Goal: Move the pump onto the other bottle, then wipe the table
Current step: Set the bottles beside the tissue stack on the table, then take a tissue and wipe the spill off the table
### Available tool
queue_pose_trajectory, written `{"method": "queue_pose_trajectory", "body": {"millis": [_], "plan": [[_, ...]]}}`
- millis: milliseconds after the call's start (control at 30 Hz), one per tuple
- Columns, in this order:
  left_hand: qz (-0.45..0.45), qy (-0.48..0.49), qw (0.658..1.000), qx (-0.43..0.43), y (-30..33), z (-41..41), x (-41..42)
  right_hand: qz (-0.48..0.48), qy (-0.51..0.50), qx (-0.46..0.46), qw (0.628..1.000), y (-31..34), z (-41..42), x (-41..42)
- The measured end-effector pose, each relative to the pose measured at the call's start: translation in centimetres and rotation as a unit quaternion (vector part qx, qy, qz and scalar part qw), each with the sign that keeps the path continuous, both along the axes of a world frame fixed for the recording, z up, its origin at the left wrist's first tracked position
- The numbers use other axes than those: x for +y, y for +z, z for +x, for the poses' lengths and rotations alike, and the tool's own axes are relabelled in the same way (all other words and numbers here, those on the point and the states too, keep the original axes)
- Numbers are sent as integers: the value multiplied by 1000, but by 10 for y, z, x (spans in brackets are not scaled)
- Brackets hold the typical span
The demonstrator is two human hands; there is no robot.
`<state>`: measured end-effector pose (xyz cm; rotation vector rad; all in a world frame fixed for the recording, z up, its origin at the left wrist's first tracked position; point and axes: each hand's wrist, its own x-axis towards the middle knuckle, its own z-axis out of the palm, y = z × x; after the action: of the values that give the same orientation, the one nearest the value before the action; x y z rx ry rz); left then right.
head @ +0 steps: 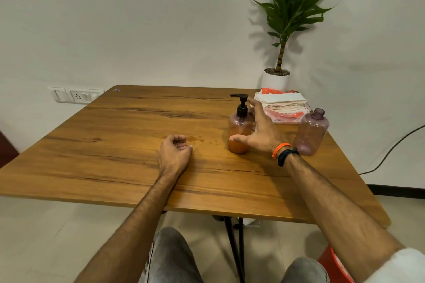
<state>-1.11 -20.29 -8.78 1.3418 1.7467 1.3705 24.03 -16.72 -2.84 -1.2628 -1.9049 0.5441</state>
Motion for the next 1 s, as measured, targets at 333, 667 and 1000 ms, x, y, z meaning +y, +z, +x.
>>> {"method": "queue_pose_trajectory", "body": {"millis": [333, 667, 1000], "plan": [[-15, -25, 1000, -4, 6, 0, -2, -61, -30, 108, 992, -12, -5, -7], [-32, -14, 999, 0, 20, 3, -3, -76, -37, 172, 981, 7, 6, -12], [-18, -68, 997, 23, 67, 52, 19, 33, -199, 92, 975, 72, 42, -21]]}}
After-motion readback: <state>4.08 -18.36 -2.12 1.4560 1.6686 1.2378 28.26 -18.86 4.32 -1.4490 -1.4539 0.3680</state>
